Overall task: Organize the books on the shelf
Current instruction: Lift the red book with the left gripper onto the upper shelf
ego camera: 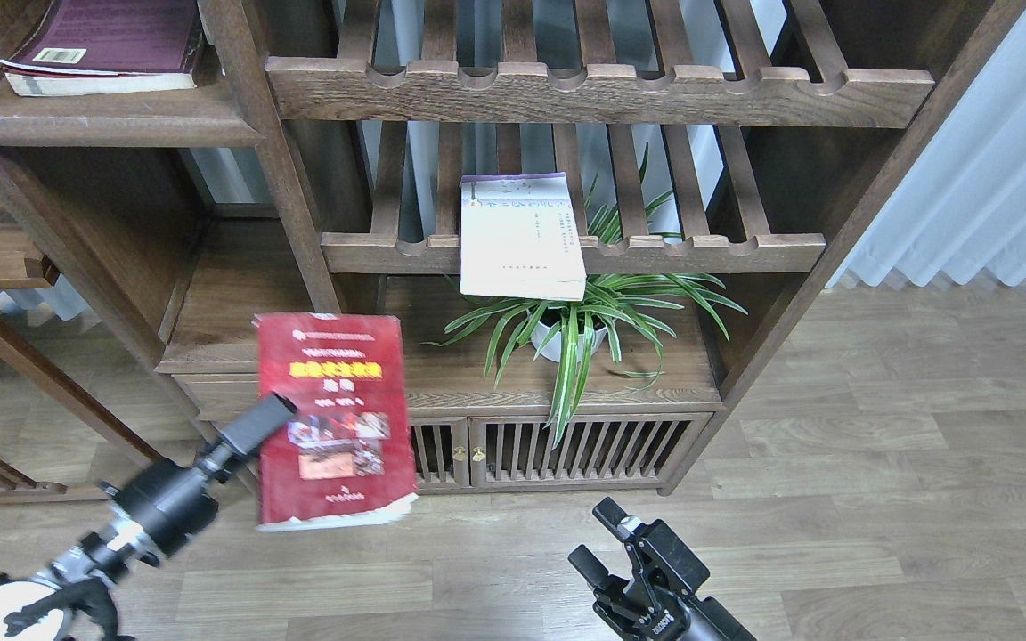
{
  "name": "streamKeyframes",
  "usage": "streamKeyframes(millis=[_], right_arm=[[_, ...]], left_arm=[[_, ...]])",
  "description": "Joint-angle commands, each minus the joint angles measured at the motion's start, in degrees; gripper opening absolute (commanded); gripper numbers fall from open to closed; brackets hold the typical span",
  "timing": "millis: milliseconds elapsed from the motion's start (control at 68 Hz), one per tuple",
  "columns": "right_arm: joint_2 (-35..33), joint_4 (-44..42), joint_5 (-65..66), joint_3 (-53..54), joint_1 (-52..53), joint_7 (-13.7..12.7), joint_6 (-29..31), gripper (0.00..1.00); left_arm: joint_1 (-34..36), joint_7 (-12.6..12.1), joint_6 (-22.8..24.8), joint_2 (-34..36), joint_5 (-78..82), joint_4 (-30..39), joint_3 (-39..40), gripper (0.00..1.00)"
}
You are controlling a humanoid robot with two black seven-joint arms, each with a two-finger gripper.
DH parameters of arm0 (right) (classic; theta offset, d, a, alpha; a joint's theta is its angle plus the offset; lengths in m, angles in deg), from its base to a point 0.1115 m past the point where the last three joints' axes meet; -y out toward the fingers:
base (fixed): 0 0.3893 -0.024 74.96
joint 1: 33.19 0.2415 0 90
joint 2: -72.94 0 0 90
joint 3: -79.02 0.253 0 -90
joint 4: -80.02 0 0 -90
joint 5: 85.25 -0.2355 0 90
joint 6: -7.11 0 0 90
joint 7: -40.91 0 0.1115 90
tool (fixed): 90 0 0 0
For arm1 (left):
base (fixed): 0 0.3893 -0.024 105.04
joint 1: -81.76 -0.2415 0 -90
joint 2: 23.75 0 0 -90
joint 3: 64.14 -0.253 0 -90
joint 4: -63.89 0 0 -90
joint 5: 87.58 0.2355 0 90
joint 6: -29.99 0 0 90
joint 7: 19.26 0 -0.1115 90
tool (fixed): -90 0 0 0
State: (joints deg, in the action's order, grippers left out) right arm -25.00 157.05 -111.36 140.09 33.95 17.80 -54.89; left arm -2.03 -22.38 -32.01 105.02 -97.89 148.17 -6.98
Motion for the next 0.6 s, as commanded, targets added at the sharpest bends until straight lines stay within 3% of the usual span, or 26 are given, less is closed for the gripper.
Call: streamKeyframes(millis=[0,250,280,294,324,412,515,589], right_arm=[[0.12,-0.3,0.0,0.02,0.01,-0.01,0.0,0.99],[0.21,-0.92,0.0,0.02,0.01,-0.01,0.0,0.99],[0.21,-1.0,0.0,0.02,0.01,-0.01,0.0,0.99],[0.21,-1.0,0.0,0.02,0.01,-0.01,0.0,0.99],[0.21,-1.0,0.0,0.02,0.01,-0.01,0.0,0.99],[0.3,-1.0,0.0,-0.07,0.09,-0.01,0.0,0.99],[0.3,-1.0,0.0,-0.16,0.09,-0.01,0.0,0.99],[0.3,-1.0,0.0,-0.07,0.09,-0.01,0.0,0.99]], left_arm=[[-0.06,0.39,0.0,3.59,-0.33,2.9,5.76,0.04],[1.79,-1.28,0.0,5.7,0.64,2.28,18.59,0.04],[3.01,-2.59,0.0,6.14,1.25,2.02,20.08,0.04],[5.02,-5.04,0.0,6.67,2.13,1.32,21.74,0.04],[6.44,-7.42,0.0,6.76,2.66,0.36,22.89,0.04],[10.74,-12.96,0.0,6.58,3.19,-2.1,24.48,0.04],[16.1,-16.65,0.0,6.58,3.45,-5.27,24.75,0.04],[19.09,-17.45,0.0,6.58,5.03,-7.2,25.27,0.04]])
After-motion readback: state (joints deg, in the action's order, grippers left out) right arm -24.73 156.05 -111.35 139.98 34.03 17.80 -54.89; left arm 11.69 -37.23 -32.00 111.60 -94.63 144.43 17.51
